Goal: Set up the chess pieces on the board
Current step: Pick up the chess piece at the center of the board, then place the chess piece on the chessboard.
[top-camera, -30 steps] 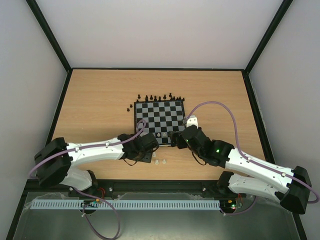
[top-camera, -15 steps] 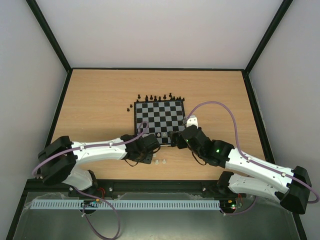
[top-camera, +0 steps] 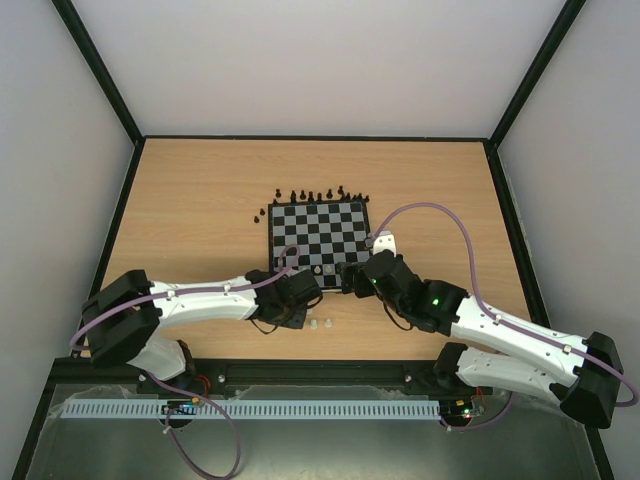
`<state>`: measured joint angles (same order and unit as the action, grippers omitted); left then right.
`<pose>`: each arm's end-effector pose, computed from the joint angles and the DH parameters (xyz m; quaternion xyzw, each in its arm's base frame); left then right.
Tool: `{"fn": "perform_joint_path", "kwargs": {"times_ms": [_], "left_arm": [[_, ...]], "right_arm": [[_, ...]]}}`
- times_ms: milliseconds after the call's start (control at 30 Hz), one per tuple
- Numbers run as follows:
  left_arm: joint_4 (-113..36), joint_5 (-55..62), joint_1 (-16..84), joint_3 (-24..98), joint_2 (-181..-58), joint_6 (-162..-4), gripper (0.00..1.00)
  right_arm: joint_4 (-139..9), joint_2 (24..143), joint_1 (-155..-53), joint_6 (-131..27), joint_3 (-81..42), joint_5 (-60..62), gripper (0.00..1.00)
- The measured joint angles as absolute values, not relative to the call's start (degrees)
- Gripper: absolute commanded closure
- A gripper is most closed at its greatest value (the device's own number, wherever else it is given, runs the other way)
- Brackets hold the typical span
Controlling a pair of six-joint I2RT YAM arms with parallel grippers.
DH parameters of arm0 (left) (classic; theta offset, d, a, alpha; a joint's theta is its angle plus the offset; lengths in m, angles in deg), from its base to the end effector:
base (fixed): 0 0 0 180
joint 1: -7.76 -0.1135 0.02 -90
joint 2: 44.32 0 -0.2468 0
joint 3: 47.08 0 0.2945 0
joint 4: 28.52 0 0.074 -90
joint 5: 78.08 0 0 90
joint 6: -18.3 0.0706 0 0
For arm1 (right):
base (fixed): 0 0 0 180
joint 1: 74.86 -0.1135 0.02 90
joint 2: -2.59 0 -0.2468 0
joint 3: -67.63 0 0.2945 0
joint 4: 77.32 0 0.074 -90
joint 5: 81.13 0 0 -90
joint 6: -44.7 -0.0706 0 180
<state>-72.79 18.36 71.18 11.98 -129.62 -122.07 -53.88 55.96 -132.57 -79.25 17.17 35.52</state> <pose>0.1467 -0.2755 0.0934 0.1024 0.9787 -0.1113 0.1387 0.1815 0.2280 0.2358 -0.0513 0.8341 0.2316 0.4980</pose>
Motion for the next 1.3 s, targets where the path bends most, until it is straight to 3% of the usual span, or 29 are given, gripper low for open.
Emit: {"fn": "perform_joint_path", "kwargs": {"times_ms": [267,500,833,1300], "left_arm": [[-72.7,18.4,71.2,12.3,-130.5,-121.9,0.95],[-74.6,19.0,71.2,14.6,-131.3,-121.6,0.95],[-81.0,22.8,69.2,28.9,-132.0,-117.5,0.95],[-80.7,22.3,64.5,33.8,-143.5,-110.5,0.95]], "right_arm": [[-53.9,56.0,-132.6,-79.3,17.2,35.5,0.01],[-53.9,55.9,-132.6,-79.3,17.2,35.5,0.01],[-53.8,53.9,-132.6,-79.5,17.2,36.0,0.01],[-53.8,53.4,-132.6,-80.1,17.2,36.4,0.01]]}}
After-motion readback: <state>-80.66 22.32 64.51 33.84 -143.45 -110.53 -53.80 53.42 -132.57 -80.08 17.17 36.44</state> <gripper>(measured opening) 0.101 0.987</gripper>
